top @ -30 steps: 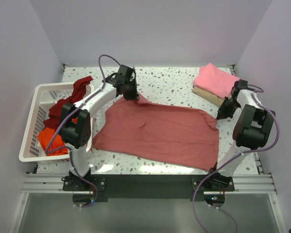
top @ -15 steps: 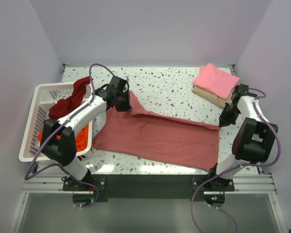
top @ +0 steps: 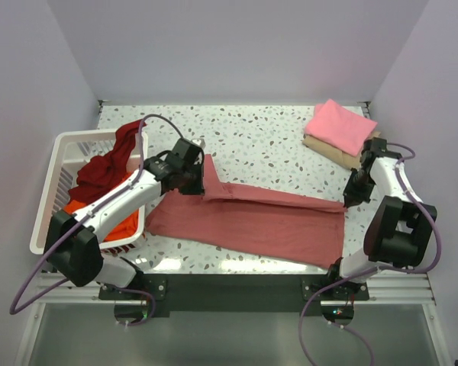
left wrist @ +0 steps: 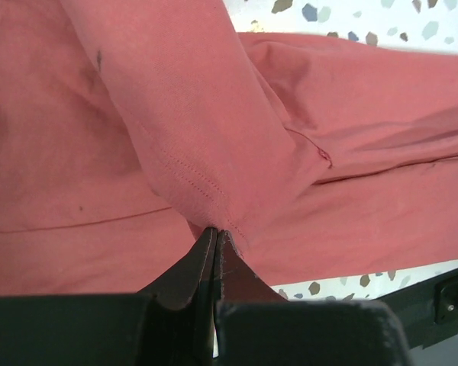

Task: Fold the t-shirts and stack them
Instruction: Fold the tshirt

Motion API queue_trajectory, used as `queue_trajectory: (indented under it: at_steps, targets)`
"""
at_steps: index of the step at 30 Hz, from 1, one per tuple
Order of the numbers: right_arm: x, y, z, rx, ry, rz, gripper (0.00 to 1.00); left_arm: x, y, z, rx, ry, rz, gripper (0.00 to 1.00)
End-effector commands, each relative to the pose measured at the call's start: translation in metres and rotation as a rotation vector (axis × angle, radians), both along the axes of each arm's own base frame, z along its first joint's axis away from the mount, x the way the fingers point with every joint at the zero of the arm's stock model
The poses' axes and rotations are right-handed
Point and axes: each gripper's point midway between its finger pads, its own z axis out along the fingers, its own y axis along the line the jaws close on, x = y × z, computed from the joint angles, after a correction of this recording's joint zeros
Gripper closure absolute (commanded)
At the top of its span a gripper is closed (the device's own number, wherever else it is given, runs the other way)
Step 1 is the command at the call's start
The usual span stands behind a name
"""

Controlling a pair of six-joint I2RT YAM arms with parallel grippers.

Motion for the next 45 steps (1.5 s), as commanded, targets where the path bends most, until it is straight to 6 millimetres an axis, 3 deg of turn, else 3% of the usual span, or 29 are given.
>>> queue_trajectory:
  at_steps: [1, 11, 17, 19, 20, 21, 23, 25, 28, 34, 35, 37, 38, 45]
  targets:
    - [-0.01, -0.005, 0.01, -0.048, 0.007, 0.018, 1.0, -0.009, 0.013, 0.009, 0.034, -0.027, 0.032, 1.0]
    - [-0.019, -0.005, 0.014, -0.073, 0.041, 0.027, 1.0, -0.03, 0.013, 0.0, 0.039, 0.005, 0.019, 1.0]
    - [-0.026, -0.006, 0.025, -0.099, 0.043, 0.029, 1.0, -0.041, 0.014, -0.003, 0.042, 0.029, 0.015, 1.0]
    - [-0.029, -0.001, 0.028, -0.082, 0.045, 0.029, 0.81, -0.042, 0.015, 0.002, 0.04, 0.027, 0.021, 0.78]
    - [-0.031, 0.0, 0.03, -0.078, 0.041, 0.028, 0.66, -0.041, 0.015, 0.007, 0.035, 0.015, 0.02, 0.53]
    - [-0.035, 0.004, 0.032, -0.07, 0.052, 0.033, 0.58, -0.042, 0.016, 0.011, 0.036, 0.012, 0.021, 0.42]
    - [-0.035, 0.007, 0.04, -0.066, 0.04, 0.037, 0.43, -0.03, 0.016, 0.033, 0.029, -0.046, 0.042, 0.24]
    - [-0.034, 0.008, 0.053, -0.071, 0.006, 0.038, 0.39, -0.012, 0.011, 0.058, 0.001, -0.111, 0.058, 0.18]
    - [-0.023, 0.009, 0.064, -0.07, -0.043, 0.042, 0.33, 0.019, 0.008, 0.07, -0.036, -0.147, 0.085, 0.14]
    - [0.018, 0.02, 0.054, 0.026, -0.109, 0.02, 0.33, 0.1, 0.032, 0.061, -0.008, -0.209, 0.187, 0.14]
    - [0.022, 0.019, 0.051, 0.027, -0.109, 0.018, 0.33, 0.114, 0.029, 0.05, 0.004, -0.204, 0.175, 0.15]
    - [0.028, 0.016, 0.039, 0.026, -0.088, 0.019, 0.33, 0.13, 0.021, 0.052, -0.012, -0.209, 0.154, 0.15]
    - [0.027, 0.014, 0.034, 0.017, -0.074, 0.018, 0.33, 0.135, 0.017, 0.032, 0.008, -0.161, 0.141, 0.16]
    - [0.038, 0.005, -0.002, -0.005, -0.025, -0.001, 0.33, 0.144, 0.003, -0.01, -0.021, -0.088, 0.115, 0.17]
